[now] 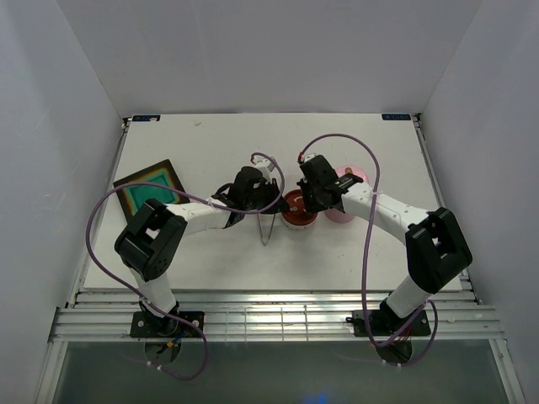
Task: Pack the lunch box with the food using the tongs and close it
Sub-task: Close the box lid on the packing box.
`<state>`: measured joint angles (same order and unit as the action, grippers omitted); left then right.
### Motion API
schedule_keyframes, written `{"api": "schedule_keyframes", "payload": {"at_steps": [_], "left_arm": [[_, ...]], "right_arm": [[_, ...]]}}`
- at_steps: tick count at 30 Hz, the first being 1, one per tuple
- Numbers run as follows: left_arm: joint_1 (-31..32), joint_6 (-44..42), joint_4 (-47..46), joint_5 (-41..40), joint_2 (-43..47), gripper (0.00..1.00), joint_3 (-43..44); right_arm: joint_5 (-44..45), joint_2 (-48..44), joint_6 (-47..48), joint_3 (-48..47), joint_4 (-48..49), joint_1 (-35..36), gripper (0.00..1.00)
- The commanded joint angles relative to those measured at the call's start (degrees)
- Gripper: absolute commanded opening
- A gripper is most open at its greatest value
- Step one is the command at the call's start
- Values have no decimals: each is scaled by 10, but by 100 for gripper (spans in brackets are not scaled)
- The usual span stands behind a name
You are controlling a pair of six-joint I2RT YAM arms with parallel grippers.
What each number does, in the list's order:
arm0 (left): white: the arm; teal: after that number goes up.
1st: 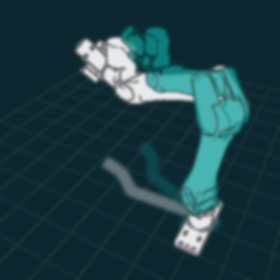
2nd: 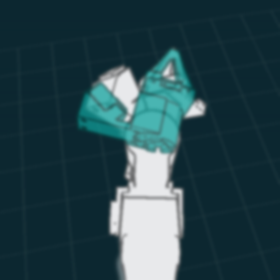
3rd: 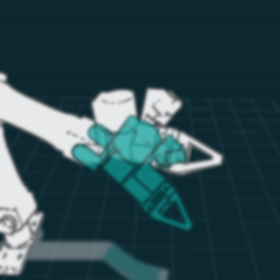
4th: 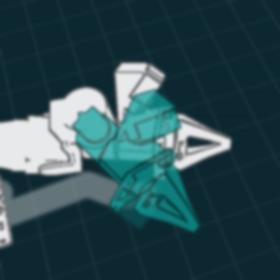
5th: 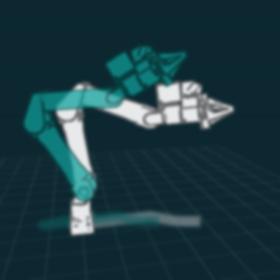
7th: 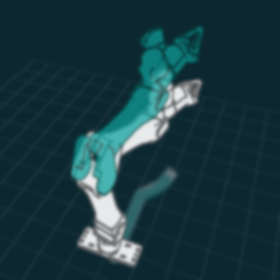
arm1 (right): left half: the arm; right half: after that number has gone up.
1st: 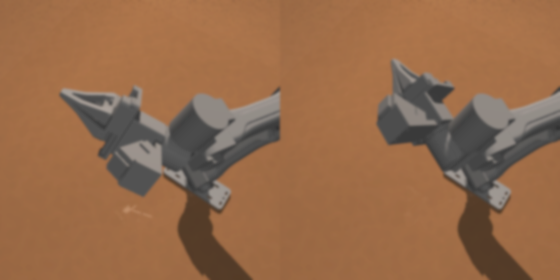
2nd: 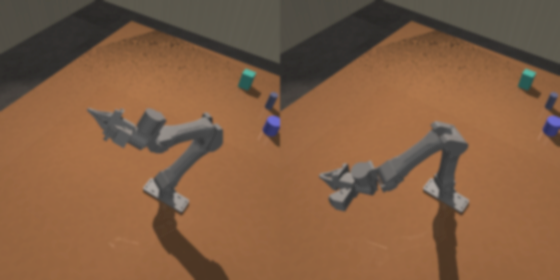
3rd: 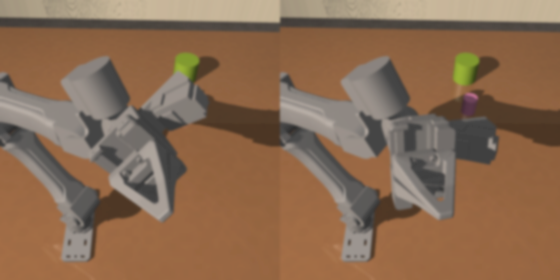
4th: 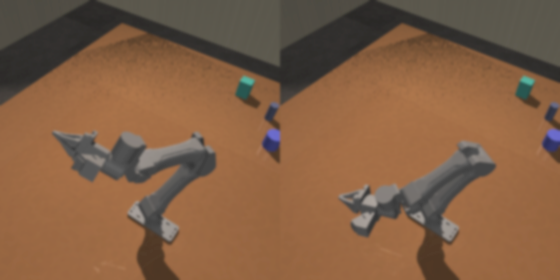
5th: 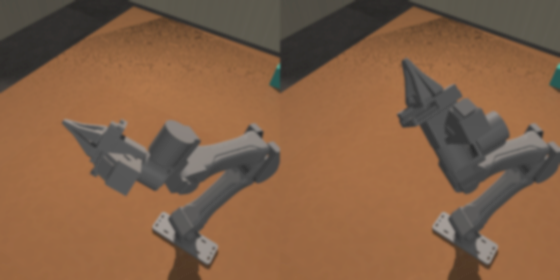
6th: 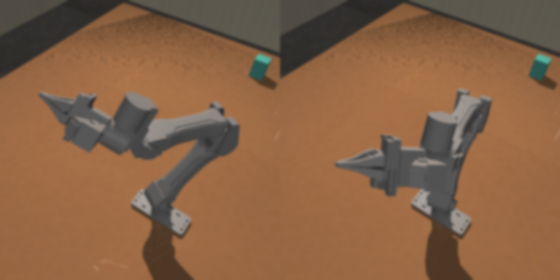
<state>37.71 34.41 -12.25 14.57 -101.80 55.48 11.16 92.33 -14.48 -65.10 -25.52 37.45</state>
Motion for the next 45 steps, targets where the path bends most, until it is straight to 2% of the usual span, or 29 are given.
{"api": "schedule_keyframes", "payload": {"at_steps": [1,10,20,27,37,45], "left_arm": [[-1,-10,4,-10,10,5,-9],[0,-8,5,-7,35,6,-26],[0,-9,7,-5,52,6,-35],[0,-10,25,-13,112,10,-27],[0,-15,53,-32,139,11,-8],[0,-5,35,-19,79,10,-3]], "right_arm": [[20,-24,5,-30,-5,-10,8],[4,-17,-22,81,40,-11,8],[-1,-42,-23,70,19,-10,8],[-32,-71,-39,91,34,7,8],[-17,-94,-27,1,-8,7,8],[-30,-16,-13,-22,20,6,8]]}}
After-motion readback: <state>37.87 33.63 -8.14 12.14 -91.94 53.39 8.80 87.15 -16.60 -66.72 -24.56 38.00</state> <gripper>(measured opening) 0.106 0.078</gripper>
